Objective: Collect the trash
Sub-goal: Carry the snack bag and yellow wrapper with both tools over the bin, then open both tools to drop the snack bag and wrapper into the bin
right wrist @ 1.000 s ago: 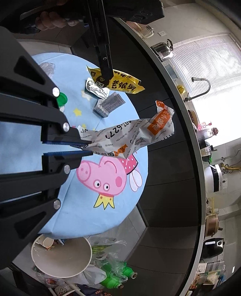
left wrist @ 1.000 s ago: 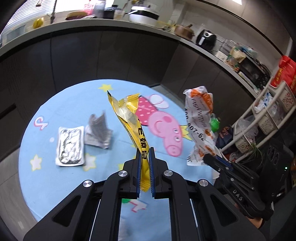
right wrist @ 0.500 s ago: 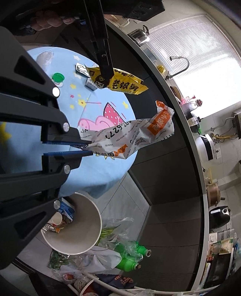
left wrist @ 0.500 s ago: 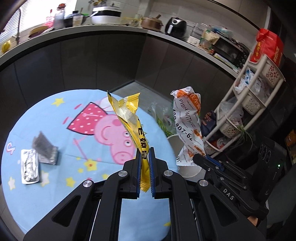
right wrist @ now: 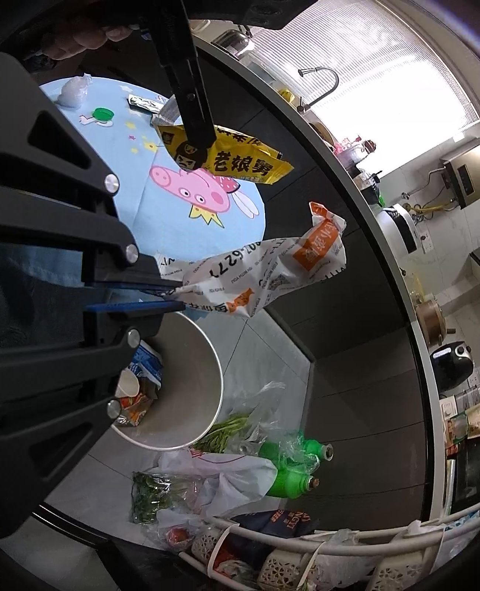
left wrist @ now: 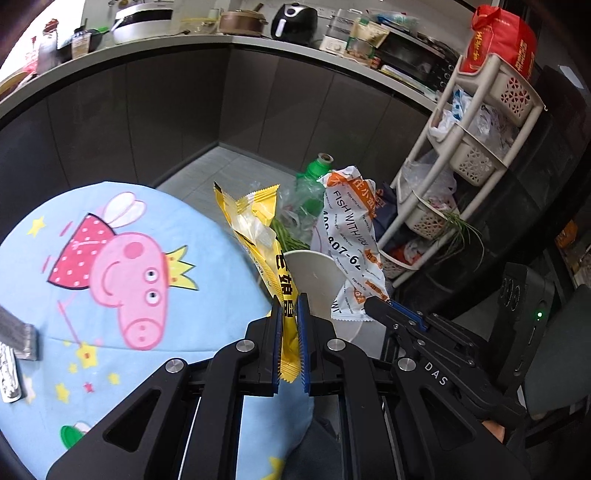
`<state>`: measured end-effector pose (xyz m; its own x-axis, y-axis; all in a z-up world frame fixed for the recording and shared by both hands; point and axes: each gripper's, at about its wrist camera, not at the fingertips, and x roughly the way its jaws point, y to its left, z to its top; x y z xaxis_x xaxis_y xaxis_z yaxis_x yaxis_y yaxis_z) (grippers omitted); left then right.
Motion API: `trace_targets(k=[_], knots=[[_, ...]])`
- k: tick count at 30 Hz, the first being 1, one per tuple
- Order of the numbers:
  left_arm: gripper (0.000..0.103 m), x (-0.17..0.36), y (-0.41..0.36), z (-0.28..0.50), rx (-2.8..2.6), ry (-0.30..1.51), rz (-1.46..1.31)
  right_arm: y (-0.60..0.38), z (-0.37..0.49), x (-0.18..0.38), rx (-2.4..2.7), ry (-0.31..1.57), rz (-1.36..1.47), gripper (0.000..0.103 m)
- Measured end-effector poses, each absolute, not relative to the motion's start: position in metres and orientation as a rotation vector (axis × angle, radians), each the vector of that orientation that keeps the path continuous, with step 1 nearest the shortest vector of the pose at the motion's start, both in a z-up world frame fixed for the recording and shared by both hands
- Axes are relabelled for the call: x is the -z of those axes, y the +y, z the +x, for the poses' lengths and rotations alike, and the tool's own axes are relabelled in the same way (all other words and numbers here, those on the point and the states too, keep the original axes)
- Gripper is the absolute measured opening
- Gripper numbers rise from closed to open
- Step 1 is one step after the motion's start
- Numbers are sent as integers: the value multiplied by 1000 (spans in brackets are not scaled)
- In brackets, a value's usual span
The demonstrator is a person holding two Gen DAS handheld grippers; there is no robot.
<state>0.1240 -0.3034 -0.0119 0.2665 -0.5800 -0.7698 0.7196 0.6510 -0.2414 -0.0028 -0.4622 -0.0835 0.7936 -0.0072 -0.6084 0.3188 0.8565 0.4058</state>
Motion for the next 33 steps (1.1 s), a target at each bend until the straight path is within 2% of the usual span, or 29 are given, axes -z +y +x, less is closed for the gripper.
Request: trace_targets(k=[15,16,17,18,19,20,22,23,25,28,33], knots=[[8,66,-370,129,960,1067,224,-508,-7,149,293,755,608,8],[8,69,-374,129,964,1067,228,-510,-6,154,293,762,614,10],[13,71,-377,129,956,1060,238,-511,-4,160,293,771,617,10],[20,73,-380,129,946,1047,249,-512,-2,164,294,783,608,14],[47,74,-379,130,938,1038,252,-513,-1,167,297,790,598,33],[73,74,-379,131,916,1022,246,-512,0,169,306,793,583,44],[82,68,-372,134,883,973,210,-510,-2,168,331,782,542,67],[88,66,-370,136,877,969,201,-509,-3,167,341,773,525,71],[94,62,-364,141,843,957,173,-510,-4,166,352,761,512,88],[94,57,-356,146,814,951,139,-513,-5,160,355,742,514,100],[94,47,-338,148,799,966,98,-502,1,141,322,725,488,99]])
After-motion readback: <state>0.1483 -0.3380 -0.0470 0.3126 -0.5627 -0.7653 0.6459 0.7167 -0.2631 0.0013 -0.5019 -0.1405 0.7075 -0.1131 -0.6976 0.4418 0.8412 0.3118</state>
